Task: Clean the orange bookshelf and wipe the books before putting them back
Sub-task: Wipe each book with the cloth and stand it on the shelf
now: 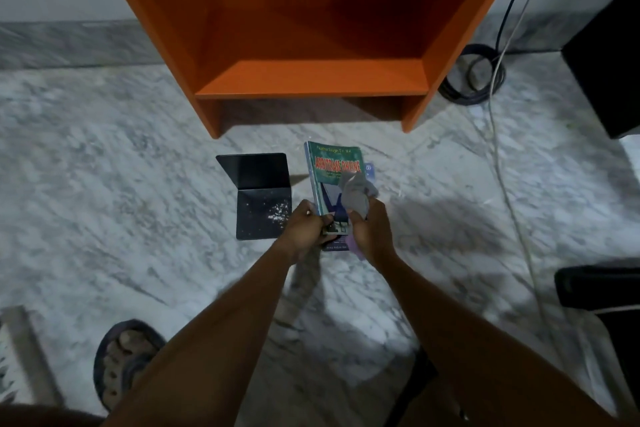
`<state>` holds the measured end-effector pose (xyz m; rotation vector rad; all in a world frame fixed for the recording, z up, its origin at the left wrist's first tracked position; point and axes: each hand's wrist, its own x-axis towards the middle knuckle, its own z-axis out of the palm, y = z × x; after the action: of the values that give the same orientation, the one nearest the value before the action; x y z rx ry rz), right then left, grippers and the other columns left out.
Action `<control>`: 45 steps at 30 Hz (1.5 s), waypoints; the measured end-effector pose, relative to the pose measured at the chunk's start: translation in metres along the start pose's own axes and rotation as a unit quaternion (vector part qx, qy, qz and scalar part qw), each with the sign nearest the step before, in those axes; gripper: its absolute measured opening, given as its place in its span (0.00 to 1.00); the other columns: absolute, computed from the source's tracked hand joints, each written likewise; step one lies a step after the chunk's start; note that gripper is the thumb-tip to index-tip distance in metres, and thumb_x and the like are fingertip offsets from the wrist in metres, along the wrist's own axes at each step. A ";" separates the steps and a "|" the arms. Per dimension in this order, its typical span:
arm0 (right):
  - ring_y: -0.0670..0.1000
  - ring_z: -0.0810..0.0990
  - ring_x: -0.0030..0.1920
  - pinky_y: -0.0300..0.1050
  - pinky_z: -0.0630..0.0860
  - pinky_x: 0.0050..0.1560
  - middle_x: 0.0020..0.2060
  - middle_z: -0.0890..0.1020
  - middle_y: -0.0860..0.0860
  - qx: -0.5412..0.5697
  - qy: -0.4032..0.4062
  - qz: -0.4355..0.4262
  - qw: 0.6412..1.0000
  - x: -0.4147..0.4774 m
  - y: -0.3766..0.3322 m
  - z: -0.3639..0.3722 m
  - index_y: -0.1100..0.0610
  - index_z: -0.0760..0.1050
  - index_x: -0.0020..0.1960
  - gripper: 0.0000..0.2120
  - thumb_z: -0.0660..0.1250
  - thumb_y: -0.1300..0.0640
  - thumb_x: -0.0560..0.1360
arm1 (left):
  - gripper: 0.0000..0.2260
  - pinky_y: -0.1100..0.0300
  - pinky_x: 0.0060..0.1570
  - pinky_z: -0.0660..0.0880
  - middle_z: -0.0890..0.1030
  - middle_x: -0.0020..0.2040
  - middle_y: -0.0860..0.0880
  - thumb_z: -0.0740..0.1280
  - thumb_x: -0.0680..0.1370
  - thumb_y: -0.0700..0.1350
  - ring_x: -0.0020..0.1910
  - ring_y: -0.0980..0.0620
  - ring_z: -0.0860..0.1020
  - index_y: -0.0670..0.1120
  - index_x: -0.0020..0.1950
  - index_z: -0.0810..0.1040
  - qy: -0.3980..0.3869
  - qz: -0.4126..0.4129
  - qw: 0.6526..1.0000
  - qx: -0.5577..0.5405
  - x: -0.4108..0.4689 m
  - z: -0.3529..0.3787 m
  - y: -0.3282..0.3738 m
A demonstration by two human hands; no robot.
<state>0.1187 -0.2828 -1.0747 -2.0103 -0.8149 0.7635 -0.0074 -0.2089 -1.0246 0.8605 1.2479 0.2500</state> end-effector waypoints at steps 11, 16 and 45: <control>0.53 0.67 0.74 0.56 0.69 0.72 0.74 0.69 0.51 -0.040 -0.049 -0.245 0.967 -0.033 -0.089 -0.018 0.49 0.70 0.75 0.20 0.57 0.47 0.84 | 0.29 0.42 0.53 0.82 0.84 0.57 0.42 0.62 0.79 0.26 0.55 0.43 0.84 0.49 0.76 0.70 -0.205 0.073 0.976 0.002 -0.059 -0.041 0.054; 0.53 0.74 0.64 0.51 0.75 0.60 0.66 0.72 0.51 0.019 0.071 -0.214 0.974 -0.009 -0.134 -0.046 0.49 0.69 0.74 0.19 0.58 0.47 0.85 | 0.34 0.28 0.63 0.71 0.78 0.67 0.35 0.67 0.73 0.28 0.65 0.33 0.77 0.53 0.76 0.72 -0.287 0.106 0.951 0.045 -0.098 -0.044 0.078; 0.52 0.81 0.33 0.45 0.77 0.38 0.35 0.83 0.57 0.239 0.016 -0.003 0.971 -0.058 -0.171 -0.092 0.56 0.81 0.64 0.13 0.61 0.55 0.85 | 0.25 0.48 0.43 0.84 0.83 0.60 0.43 0.62 0.79 0.28 0.55 0.42 0.84 0.41 0.75 0.68 -0.156 0.219 0.949 -0.165 -0.159 -0.061 0.156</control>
<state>0.1064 -0.2912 -0.8725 -1.5833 -0.5524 0.8306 -0.0728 -0.1730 -0.8063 0.8378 0.6838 0.6340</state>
